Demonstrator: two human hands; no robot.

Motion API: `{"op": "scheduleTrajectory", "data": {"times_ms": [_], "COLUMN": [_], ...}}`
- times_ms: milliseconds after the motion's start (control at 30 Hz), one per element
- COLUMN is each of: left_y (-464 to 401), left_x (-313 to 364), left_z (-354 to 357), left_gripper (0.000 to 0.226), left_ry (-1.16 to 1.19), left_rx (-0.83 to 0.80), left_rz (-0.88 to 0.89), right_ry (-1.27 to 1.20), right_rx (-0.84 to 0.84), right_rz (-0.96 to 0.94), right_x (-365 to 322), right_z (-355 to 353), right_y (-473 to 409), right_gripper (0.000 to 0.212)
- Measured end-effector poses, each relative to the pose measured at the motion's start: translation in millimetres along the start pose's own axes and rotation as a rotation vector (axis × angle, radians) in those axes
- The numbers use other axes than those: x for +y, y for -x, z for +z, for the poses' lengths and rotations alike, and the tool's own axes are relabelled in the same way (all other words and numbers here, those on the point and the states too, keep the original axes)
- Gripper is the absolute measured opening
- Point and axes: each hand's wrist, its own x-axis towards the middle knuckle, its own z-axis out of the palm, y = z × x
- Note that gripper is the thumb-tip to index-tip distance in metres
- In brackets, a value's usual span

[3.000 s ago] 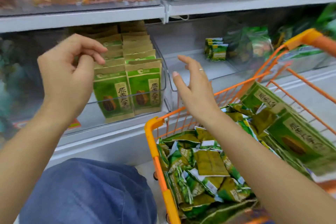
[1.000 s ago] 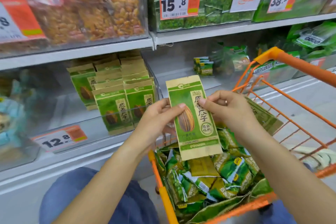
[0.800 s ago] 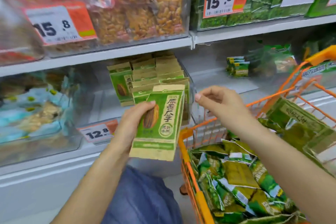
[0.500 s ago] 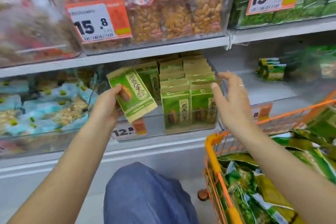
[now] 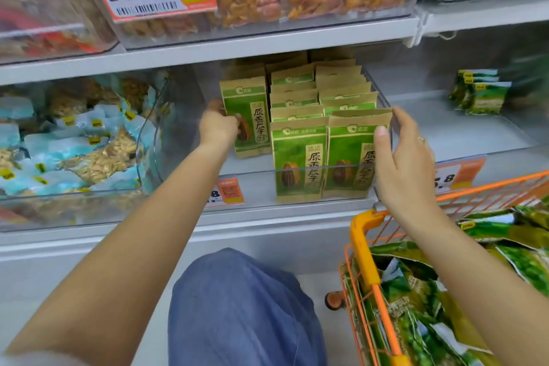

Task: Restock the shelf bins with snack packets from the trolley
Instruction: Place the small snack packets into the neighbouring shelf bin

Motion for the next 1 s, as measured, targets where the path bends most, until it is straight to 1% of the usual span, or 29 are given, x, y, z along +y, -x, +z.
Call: {"op": "scheduleTrajectory", "data": {"times_ms": [33,100,167,200,300,400,500,600,667,800,867,1000], "left_y": [0.2,2.0,5.0,6.4,6.5,8.4,10.2,9.5,10.0,4.9,0.7,-2.6], "left_x": [-1.6,-2.4,-1.4,0.0,0.9,0.9,2.5,3.6,4.1,0.5,-3.2,-8.5], "left_z": [1.5,2.2,2.9,3.2,4.1,3.8,2.0,0.5,1.5,2.9,1.4,-0.8], "left_gripper": [0.023,0.022,0.038,0.047,0.064,0.073,0.071,0.062,0.058,0.048,0.044,0.052], "left_ry": [-0.034,-0.180,-0.331,-0.369,-0.415,-0.443,-0.424,-0.360,-0.351,-0.393,-0.363,-0.301], "left_rx": [0.017,0.034,0.019,0.019,0.001,-0.050,-0.006,0.081,0.089,-0.003,-0.047,-0.118], "left_rz": [0.000,0.023,0.048,0.061,0.044,0.028,0.049,0.067,0.081,0.049,0.028,0.024], "right_ry": [-0.009,-0.017,-0.017,-0.017,-0.017,-0.020,-0.023,-0.023,-0.021,-0.022,-0.018,-0.005], "right_rx": [-0.003,-0.007,-0.007,-0.005,-0.005,-0.005,-0.005,-0.006,-0.007,-0.009,-0.010,-0.011], "right_rz": [-0.004,-0.009,-0.014,-0.016,-0.021,-0.022,-0.023,-0.025,-0.023,-0.023,-0.021,-0.021], "right_x": [0.6,1.5,1.7,1.8,2.0,2.2,2.5,2.2,1.8,2.5,2.5,2.3], "right_z": [0.3,0.6,0.7,0.5,0.1,0.4,0.8,0.5,0.2,0.7,0.8,0.5], "right_y": [0.6,1.0,1.1,1.1,1.8,2.3,2.8,3.2,3.1,3.0,2.6,3.2], "right_gripper": [0.060,0.060,0.060,0.060,0.059,0.059,0.058,0.057,0.058,0.059,0.059,0.058]}}
